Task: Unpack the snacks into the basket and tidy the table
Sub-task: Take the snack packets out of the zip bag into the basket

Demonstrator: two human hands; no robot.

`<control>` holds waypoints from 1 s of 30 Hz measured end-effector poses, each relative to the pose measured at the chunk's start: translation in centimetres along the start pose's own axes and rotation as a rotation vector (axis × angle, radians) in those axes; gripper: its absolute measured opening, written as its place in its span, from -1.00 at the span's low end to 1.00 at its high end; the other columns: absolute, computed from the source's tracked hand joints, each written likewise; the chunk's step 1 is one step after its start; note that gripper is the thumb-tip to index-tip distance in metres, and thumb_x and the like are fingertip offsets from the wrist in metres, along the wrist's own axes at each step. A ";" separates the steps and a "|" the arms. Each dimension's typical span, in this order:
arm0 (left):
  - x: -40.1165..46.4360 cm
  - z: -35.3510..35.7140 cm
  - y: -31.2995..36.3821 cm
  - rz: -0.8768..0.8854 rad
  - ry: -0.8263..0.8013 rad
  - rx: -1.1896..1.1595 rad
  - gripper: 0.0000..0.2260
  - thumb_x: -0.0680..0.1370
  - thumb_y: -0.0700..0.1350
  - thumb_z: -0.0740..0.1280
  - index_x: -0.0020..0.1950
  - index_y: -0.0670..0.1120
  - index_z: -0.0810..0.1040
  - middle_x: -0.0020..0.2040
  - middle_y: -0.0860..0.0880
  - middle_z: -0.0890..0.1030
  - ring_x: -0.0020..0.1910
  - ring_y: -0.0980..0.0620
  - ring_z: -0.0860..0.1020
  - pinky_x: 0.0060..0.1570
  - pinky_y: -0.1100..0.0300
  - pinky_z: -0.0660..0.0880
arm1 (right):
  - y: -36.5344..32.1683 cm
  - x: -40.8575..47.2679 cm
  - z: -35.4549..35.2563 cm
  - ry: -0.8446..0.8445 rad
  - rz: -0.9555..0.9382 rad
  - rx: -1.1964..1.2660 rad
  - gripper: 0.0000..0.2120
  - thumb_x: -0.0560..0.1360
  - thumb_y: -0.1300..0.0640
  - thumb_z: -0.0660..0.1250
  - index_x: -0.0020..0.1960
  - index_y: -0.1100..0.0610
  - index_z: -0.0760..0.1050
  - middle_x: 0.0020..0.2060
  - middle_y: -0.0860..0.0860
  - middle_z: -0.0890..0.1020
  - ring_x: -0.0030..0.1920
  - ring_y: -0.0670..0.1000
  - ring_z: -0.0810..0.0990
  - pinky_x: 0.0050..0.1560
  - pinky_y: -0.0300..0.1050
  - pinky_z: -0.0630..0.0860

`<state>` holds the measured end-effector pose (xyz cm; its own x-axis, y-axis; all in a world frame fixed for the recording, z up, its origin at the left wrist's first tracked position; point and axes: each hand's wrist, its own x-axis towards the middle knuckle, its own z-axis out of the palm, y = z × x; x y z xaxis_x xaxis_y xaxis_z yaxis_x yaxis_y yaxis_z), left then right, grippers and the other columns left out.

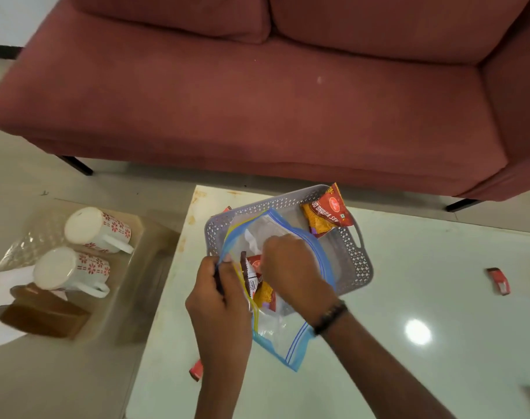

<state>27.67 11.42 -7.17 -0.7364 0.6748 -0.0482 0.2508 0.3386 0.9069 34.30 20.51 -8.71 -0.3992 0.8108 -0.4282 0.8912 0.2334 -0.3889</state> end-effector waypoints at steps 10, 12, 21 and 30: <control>-1.8 -0.6 -0.8 -0.014 0.068 0.003 -0.72 0.62 -0.06 0.14 -0.26 -0.14 0.38 -0.48 -0.17 0.47 -0.47 -0.07 0.49 -0.49 0.24 0.40 | 0.6 1.0 7.4 -0.003 0.022 -0.010 -0.76 0.55 0.20 0.19 0.19 0.17 0.48 0.13 0.16 0.57 0.13 0.17 0.56 0.09 -0.06 0.49; -1.7 -0.6 -0.7 -0.014 0.079 0.000 -0.73 0.62 -0.06 0.14 -0.24 -0.14 0.40 -0.48 -0.09 0.48 -0.48 0.06 0.49 -0.51 0.41 0.37 | 1.0 -0.1 5.7 0.034 -0.027 0.060 -0.86 0.53 0.18 0.21 0.05 0.15 0.49 0.06 0.16 0.60 0.09 0.19 0.55 0.02 -0.05 0.45; -1.0 0.8 0.8 0.014 0.057 0.009 -0.81 0.61 -0.09 0.16 -0.10 -0.16 0.46 -0.36 0.04 0.51 -0.37 0.37 0.54 -0.49 0.53 0.38 | 3.4 -5.3 -2.5 0.302 -0.072 0.626 -0.80 0.52 0.12 0.33 -0.20 0.15 0.36 -0.19 -0.07 0.65 -0.18 -0.18 0.67 -0.41 -0.28 0.59; 0.3 1.3 0.2 -0.022 0.036 0.053 -0.76 0.61 -0.01 0.15 -0.17 -0.13 0.41 -0.33 -0.10 0.52 -0.39 0.01 0.51 -0.48 0.40 0.35 | 7.9 -8.5 -10.4 0.585 -0.157 1.046 -0.75 0.50 0.18 0.35 -0.31 0.03 0.37 -0.40 0.00 0.65 -0.29 -0.03 0.69 -0.24 0.05 0.67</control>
<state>28.28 12.55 -7.56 -0.7643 0.6428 -0.0519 0.2664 0.3880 0.8823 47.01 21.03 0.34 -0.0883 0.9960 0.0116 0.1288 0.0230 -0.9914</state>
